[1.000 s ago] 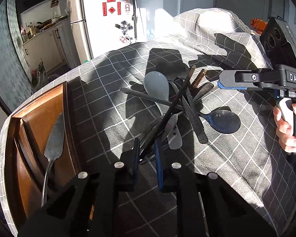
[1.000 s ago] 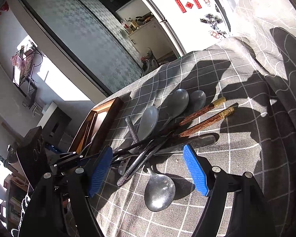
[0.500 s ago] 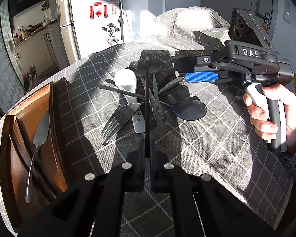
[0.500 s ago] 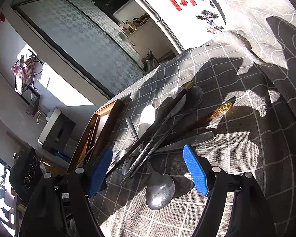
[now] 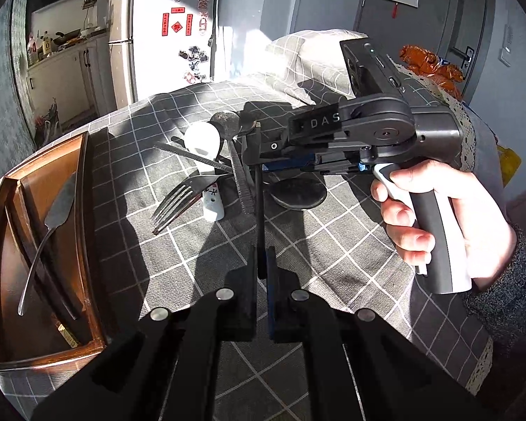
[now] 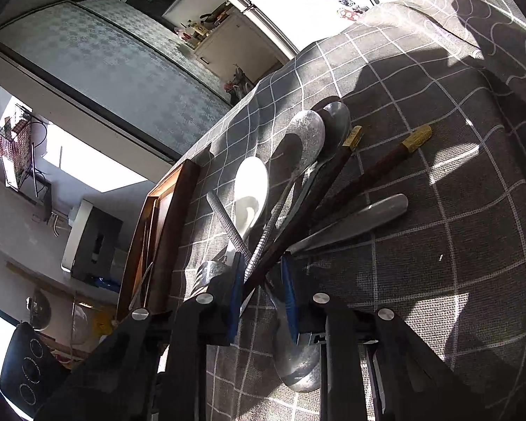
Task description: Organize utensils
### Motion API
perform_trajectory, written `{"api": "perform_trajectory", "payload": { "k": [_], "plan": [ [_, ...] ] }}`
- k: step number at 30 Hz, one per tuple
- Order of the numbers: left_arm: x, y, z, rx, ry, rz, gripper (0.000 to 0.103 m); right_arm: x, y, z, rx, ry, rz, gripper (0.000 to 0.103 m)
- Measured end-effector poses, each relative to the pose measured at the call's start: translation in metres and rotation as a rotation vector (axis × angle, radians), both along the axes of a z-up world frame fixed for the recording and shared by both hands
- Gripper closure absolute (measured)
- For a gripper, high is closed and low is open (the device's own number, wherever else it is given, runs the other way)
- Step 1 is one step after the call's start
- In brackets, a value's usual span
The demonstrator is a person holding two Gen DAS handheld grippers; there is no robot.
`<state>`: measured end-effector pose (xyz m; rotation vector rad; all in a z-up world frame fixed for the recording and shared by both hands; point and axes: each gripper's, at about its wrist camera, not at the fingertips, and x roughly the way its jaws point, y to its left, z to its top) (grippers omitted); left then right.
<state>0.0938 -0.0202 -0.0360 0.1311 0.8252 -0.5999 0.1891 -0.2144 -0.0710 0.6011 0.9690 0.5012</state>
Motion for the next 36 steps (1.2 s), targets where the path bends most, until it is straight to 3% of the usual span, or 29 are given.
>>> {"api": "perform_trajectory", "payload": {
  "k": [6,12,23,30,36],
  "plan": [
    [-0.012,0.018,0.011,-0.023,-0.037,0.023,0.098,-0.006,0.022,0.027,-0.017,-0.055,0.035,0.084],
    [-0.029,0.062,0.026,-0.016,-0.075,0.121,0.097,0.004,0.090,0.052,-0.044,-0.098,0.162,0.086],
    [-0.029,0.139,0.013,0.057,-0.050,0.362,0.097,0.031,0.210,0.039,-0.035,-0.060,0.321,0.089],
    [-0.010,0.156,0.012,0.066,-0.050,0.449,0.097,0.046,0.233,0.028,-0.119,-0.060,0.313,0.086],
    [0.005,0.151,0.009,0.118,-0.059,0.461,0.097,0.041,0.227,0.031,-0.109,-0.071,0.335,0.085]
  ]
}}
